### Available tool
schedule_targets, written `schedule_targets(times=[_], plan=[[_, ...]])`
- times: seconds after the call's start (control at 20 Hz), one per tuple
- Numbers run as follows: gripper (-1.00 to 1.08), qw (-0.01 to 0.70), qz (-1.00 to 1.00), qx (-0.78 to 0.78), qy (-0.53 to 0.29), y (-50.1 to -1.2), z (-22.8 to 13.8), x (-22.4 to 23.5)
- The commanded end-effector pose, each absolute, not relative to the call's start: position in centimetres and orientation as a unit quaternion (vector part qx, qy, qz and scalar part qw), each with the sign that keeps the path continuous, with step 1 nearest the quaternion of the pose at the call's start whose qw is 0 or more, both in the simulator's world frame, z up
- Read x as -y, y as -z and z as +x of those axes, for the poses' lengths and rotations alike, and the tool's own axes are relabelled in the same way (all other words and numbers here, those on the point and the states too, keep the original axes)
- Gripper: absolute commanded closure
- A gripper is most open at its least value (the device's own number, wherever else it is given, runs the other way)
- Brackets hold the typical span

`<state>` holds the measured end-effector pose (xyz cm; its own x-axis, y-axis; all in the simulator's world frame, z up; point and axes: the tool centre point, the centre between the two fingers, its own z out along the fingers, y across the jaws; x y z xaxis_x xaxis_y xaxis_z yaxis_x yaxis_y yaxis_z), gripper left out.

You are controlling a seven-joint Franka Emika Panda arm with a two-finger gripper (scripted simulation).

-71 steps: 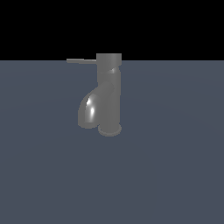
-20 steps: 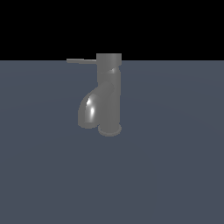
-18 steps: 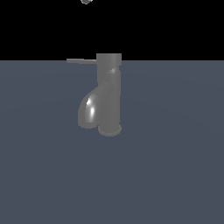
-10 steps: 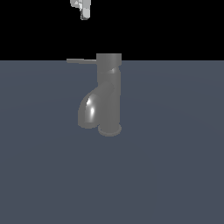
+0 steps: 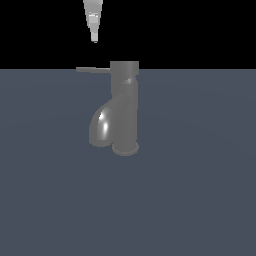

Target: Turn on the faucet by rotating a designated handle.

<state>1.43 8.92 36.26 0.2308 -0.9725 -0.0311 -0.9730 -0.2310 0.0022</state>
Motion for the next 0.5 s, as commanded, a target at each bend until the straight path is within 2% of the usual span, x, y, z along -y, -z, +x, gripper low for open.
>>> schedule_targets(times=[0.0,0.45], plan=[[1.08,0.008,-0.766,-0.643,-0.012,-35.3,2.3,-9.4],[1.08,0.003,-0.696,-0.718,-0.006,-31.8,5.2,-11.2]])
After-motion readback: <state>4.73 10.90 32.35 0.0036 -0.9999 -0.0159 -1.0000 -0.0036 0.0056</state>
